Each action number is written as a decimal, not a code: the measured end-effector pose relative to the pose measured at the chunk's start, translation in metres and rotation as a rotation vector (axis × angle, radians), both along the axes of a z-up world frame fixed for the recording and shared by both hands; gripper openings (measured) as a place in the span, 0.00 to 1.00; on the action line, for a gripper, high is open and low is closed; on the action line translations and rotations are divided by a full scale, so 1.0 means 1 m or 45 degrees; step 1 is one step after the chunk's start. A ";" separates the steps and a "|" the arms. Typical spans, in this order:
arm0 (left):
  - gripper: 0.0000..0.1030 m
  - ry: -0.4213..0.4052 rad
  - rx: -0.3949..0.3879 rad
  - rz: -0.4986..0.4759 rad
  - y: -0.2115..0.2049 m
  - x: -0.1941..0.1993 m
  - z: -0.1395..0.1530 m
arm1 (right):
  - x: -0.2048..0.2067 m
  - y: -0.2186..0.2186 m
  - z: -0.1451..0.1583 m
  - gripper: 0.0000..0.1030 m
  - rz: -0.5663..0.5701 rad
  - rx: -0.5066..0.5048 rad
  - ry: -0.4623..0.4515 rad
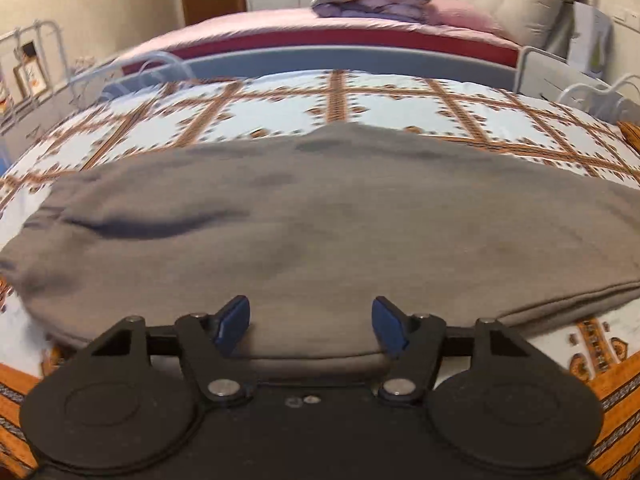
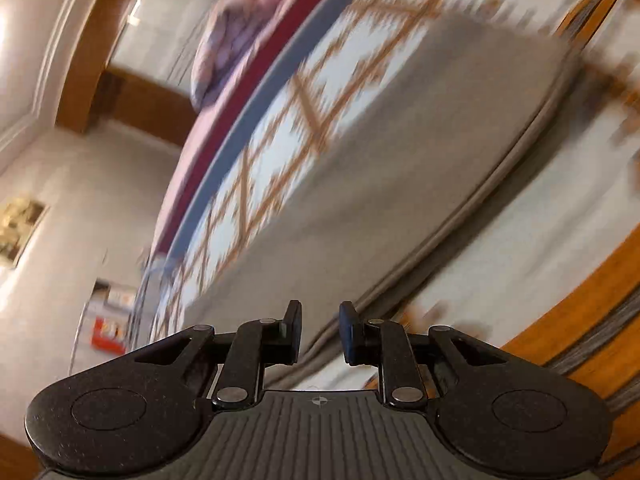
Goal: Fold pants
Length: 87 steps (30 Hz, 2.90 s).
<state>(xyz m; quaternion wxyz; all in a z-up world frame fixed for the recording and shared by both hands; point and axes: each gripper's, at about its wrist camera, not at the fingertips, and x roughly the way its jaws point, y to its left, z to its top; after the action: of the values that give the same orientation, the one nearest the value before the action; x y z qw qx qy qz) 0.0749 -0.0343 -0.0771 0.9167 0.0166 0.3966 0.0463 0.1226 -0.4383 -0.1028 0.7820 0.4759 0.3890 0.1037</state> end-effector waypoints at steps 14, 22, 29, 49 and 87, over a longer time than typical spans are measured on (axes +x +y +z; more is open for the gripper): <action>0.66 -0.041 -0.130 -0.020 0.021 -0.013 0.002 | 0.024 0.046 -0.028 0.05 -0.039 0.047 0.052; 0.67 -0.042 -0.107 -0.043 0.015 -0.014 0.001 | 0.009 0.041 -0.032 0.03 -0.039 0.002 0.063; 0.68 -0.043 -0.113 -0.066 0.001 -0.008 -0.002 | -0.015 -0.019 -0.007 0.04 -0.232 -0.108 0.035; 0.70 -0.112 -0.164 -0.151 -0.094 0.011 -0.006 | -0.025 -0.150 -0.034 0.31 -0.633 0.084 0.069; 0.80 -0.033 -0.103 -0.252 -0.233 0.037 -0.034 | -0.038 -0.167 -0.022 0.44 -0.646 -0.043 0.093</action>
<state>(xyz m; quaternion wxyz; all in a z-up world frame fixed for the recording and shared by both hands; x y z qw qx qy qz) 0.1116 -0.2674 -0.1110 0.9217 0.0180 0.3829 -0.0603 0.0846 -0.6052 -0.1244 0.7763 0.5484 0.2869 -0.1196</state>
